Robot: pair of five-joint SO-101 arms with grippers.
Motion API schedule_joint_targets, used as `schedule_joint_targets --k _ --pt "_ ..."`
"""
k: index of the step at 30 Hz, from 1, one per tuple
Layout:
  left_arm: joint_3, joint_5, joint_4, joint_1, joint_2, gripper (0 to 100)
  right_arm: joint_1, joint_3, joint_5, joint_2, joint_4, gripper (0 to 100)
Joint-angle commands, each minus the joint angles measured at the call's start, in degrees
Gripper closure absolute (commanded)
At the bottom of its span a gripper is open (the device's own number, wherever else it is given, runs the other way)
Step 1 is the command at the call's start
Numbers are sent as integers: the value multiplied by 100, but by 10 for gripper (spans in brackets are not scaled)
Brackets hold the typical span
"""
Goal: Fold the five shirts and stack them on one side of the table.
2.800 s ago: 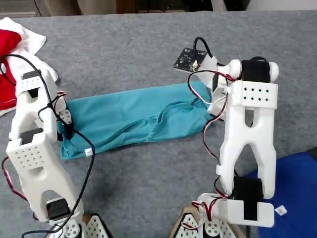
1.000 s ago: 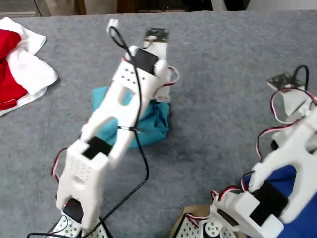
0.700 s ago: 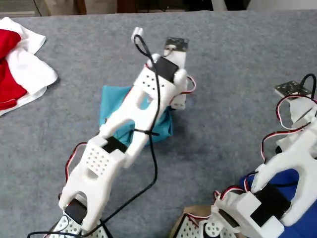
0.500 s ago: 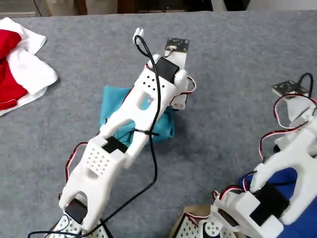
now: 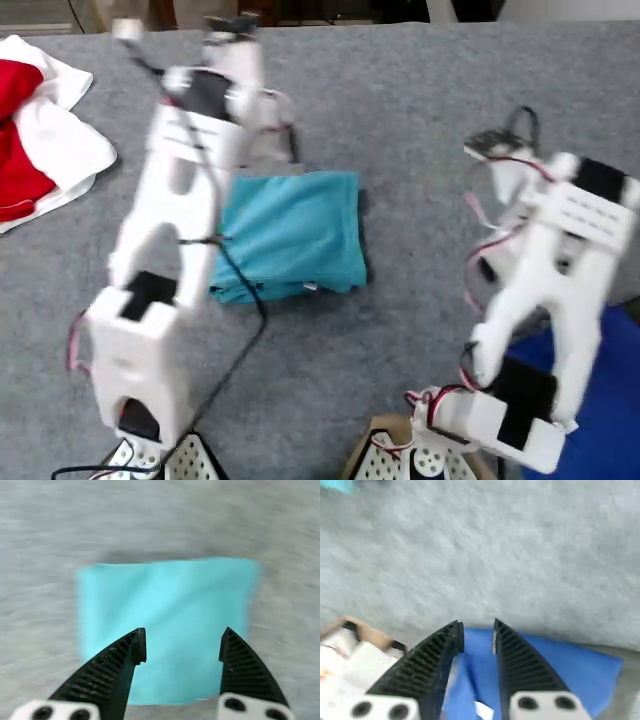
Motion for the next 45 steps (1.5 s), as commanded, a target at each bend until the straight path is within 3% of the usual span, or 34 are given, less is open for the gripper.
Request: schedule_joint_targets --k 1,5,15,18,24,28,33,39,45 --pt "844 -818 79 -993 -884 781 -1200 -338 -1582 -338 167 889" --pt "1943 -1530 79 -1793 -1763 790 -2141 -558 -3200 -338 158 889" --pt "4360 -2927 70 -3490 -4646 790 -3811 -470 -5020 -338 176 887" --pt "5020 -3262 70 -4097 -5393 787 -4277 -57 -5943 -295 149 886" --pt "6084 -3376 62 -5011 -6123 786 -5138 980 -7912 -295 -976 881" --pt "6303 -3341 62 -5301 -6132 788 -5077 1323 -9169 -295 -2075 813" --pt "6075 -3033 62 -4993 -6132 789 -4523 1200 -9292 -356 -2637 801" --pt "5864 -967 -615 -3262 -5947 790 -4277 1068 -8897 -330 -2655 912" --pt "5820 193 -1916 -1670 -4681 791 -4277 1358 -9266 -321 -3068 991"
